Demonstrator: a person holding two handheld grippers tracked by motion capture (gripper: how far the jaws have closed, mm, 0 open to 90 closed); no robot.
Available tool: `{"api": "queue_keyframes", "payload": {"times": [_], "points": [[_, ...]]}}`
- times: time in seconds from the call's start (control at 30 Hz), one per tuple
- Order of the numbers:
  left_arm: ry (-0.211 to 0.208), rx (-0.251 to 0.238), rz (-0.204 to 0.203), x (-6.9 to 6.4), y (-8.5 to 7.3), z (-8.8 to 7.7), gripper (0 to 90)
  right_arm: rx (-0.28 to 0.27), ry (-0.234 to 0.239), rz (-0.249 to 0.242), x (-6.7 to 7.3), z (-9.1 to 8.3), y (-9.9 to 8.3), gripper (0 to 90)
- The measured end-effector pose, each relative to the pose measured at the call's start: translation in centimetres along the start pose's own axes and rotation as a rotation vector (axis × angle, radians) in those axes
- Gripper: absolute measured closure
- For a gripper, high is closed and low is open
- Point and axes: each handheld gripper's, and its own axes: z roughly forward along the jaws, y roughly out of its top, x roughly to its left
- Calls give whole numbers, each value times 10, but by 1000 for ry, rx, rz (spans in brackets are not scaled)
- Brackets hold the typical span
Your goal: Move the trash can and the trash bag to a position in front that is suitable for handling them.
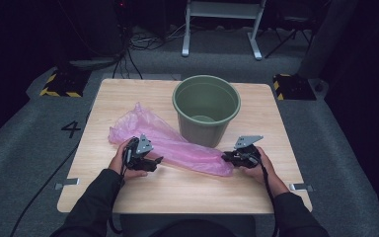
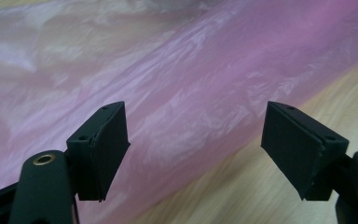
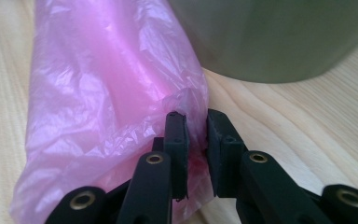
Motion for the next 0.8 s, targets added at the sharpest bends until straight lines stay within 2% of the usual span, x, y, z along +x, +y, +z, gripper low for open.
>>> {"api": "queue_keyframes", "payload": {"times": [0.2, 0.37, 0.43, 0.63, 0.67, 0.73, 0.8], "points": [[-38, 25, 50, -11, 8, 12, 217, -2, -22, 25, -10, -4, -2, 783], [-84, 54, 60, -16, 12, 26, 192, -9, -32, 48, -16, -6, -3, 774], [-104, 63, 46, -18, 15, 30, 189, -13, -39, 54, -18, -7, -3, 773], [-120, 97, 44, -19, 24, 48, 176, -18, -34, 68, -21, -8, -4, 753], [-137, 107, 22, -17, 25, 50, 181, -19, -36, 72, -21, -8, -4, 750], [-153, 100, 9, -15, 25, 50, 244, -23, -36, 73, -22, -9, -5, 738], [-165, 96, -9, -12, 24, 50, 292, -26, -42, 76, -22, -10, -5, 688]]}}
